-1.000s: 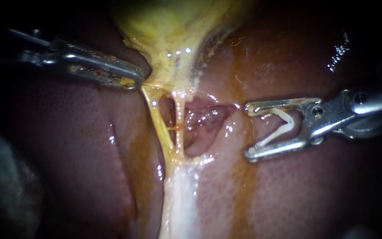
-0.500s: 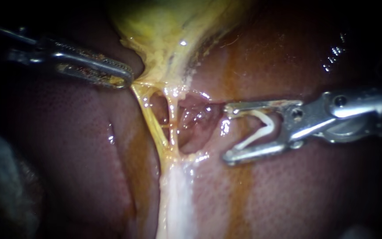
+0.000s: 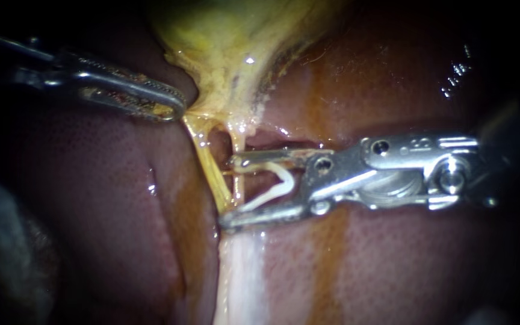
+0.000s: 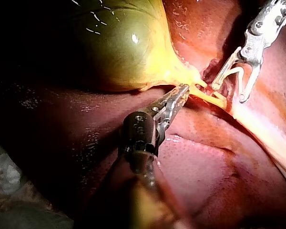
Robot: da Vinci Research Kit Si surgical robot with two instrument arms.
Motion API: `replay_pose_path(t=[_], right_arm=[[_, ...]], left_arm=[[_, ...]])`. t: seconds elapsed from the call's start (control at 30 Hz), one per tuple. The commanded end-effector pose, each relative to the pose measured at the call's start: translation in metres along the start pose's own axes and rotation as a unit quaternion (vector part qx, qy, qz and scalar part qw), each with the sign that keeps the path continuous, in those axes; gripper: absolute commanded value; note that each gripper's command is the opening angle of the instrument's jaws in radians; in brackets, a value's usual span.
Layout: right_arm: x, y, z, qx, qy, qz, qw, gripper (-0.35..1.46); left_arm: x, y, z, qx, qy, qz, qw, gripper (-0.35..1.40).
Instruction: Clipping first clip left tube
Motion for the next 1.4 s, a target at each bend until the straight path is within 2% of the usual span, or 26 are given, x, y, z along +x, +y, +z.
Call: replay_pose_path(t=[0.03,0.37,0.73,0.9,1.07,1.4], right_arm=[[-0.0002,0.0001,0.0003,0.003,-0.001,0.0,1.0,0.49],[-0.0026,0.0018,0.0013,0.004,-0.004,0.003,1.0,0.48],[-0.0038,0.0019,0.004,0.031,-0.015,-0.01,0.9994,0.48],[-0.0039,0.0016,0.0052,0.046,-0.017,-0.019,0.9986,0.48],[-0.0035,0.0012,0.0059,0.054,-0.003,-0.018,0.9984,0.48],[-0.0016,-0.0013,0.0059,0.076,0.017,-0.01,0.9969,0.48]], left_arm=[[0.0,0.0,0.0,0.001,0.0,0.0,1.0,-0.35],[0.0,0.0001,0.0001,0.001,0.0,0.0,1.0,-0.35],[0.0002,0.0003,0.0003,0.002,0.0,-0.001,1.0,-0.35],[0.0003,0.0004,0.0005,0.003,0.0,-0.002,1.0,-0.35],[0.0003,0.0004,0.0005,0.003,0.0,-0.005,1.0,-0.35],[0.0003,0.0004,0.0005,0.003,0.0,-0.005,1.0,-0.35]])
